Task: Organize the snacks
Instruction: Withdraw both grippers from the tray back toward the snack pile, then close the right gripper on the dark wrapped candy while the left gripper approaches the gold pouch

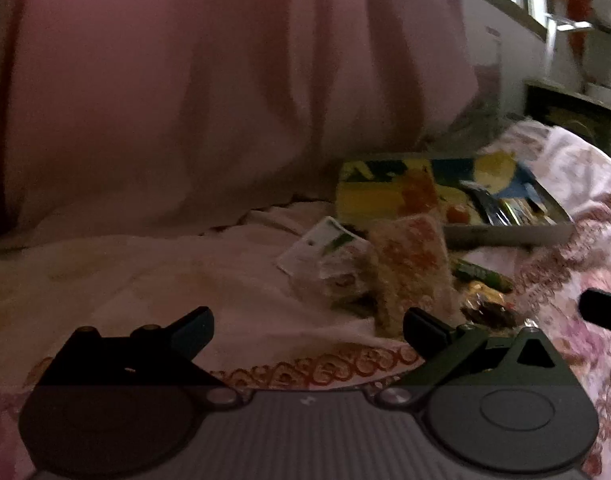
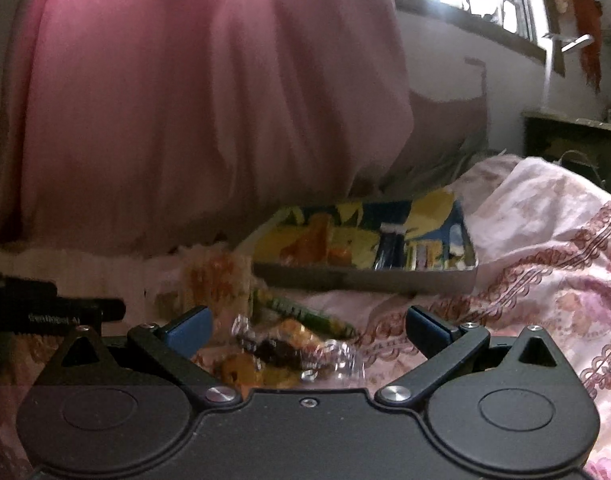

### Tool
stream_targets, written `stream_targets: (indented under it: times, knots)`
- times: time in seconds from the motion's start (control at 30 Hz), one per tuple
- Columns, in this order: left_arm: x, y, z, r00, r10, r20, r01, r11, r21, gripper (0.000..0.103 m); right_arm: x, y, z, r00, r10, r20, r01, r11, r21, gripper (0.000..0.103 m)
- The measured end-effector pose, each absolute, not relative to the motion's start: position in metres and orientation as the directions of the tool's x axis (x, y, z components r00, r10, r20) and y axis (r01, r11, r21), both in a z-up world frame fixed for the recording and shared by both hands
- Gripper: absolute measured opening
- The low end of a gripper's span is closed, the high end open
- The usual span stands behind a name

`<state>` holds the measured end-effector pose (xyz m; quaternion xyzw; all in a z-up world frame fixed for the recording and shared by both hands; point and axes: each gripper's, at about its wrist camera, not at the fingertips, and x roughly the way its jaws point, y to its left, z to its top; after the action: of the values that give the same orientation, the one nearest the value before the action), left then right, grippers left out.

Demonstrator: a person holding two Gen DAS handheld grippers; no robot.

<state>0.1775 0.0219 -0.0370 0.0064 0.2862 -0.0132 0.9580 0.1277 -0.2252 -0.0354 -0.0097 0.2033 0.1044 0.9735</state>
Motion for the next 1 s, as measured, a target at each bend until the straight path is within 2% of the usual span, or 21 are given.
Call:
stream_targets:
  times: [0.37, 0.9, 1.0]
  knots:
    - [0.191, 0.011, -0.06, 0.806, -0.077, -0.587, 0.127, 0.991, 0.045, 0.103, 0.151, -0.222, -0.059, 0.837, 0.218, -0.501, -0.252, 0.968, -0.001, 0.102]
    - [0.205, -0.011, -0.063, 0.78, -0.194, -0.595, 0.252, 0.968, 0.015, 0.103, 0.178, -0.221, -0.079, 0.827, 0.233, -0.511, -0.368, 0.912, -0.179, 0.102]
    - [0.203, -0.014, -0.065, 0.773, -0.217, -0.596, 0.296, 0.954, 0.036, 0.103, 0.185, -0.219, -0.083, 0.827, 0.248, -0.504, -0.409, 0.881, -0.238, 0.099]
